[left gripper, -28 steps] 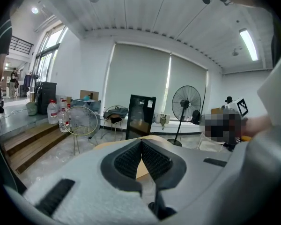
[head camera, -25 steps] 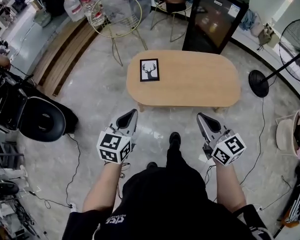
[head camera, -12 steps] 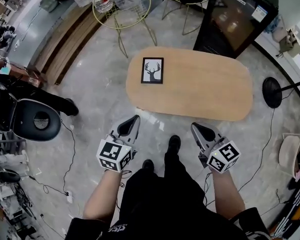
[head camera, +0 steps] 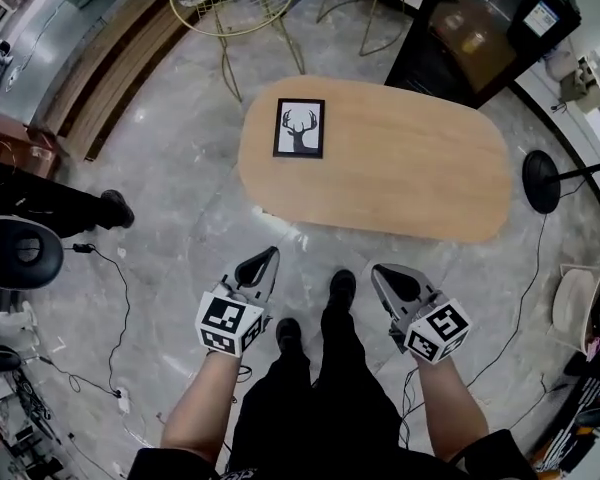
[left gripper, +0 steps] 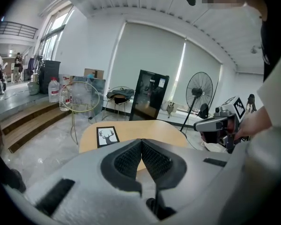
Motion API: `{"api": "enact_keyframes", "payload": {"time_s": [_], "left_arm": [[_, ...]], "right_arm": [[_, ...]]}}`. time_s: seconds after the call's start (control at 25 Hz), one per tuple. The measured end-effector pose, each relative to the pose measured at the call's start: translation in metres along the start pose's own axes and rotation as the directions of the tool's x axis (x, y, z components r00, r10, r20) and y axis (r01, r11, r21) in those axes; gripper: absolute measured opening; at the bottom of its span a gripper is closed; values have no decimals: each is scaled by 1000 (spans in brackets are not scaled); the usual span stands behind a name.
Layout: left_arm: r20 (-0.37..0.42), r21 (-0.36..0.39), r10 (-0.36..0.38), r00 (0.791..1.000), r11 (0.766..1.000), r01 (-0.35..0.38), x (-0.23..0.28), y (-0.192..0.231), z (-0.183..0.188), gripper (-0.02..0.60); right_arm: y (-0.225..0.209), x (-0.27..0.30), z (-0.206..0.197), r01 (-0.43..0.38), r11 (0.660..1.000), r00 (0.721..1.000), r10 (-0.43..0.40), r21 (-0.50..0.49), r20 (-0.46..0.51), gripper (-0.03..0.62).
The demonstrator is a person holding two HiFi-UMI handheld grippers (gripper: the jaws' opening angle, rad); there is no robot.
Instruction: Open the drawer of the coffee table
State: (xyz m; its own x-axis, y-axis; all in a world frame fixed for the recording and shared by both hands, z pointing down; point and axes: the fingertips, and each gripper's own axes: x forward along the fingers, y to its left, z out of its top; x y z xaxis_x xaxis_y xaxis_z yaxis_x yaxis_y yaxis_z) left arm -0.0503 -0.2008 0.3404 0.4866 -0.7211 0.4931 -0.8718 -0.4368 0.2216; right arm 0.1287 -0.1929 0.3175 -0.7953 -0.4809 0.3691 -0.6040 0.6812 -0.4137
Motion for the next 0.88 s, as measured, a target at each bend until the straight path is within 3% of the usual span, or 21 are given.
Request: {"api": "enact_keyframes", "payload": {"time_s": [0.28, 0.52, 0.88], "left_arm": [[-16, 7, -55, 998, 998, 55, 14, 13, -67, 8], [-31, 44, -84, 996, 995, 85, 54, 35, -126, 8], [63, 84, -10, 998, 996, 4, 123, 93, -163, 9]], "right_arm": [[-7, 32, -47, 58, 997, 997, -60, 43, 45, 6], [-39, 70, -101, 72, 997, 997, -72, -5, 40, 6], [-126, 97, -164, 133, 986, 989, -124, -103, 86, 6]]}}
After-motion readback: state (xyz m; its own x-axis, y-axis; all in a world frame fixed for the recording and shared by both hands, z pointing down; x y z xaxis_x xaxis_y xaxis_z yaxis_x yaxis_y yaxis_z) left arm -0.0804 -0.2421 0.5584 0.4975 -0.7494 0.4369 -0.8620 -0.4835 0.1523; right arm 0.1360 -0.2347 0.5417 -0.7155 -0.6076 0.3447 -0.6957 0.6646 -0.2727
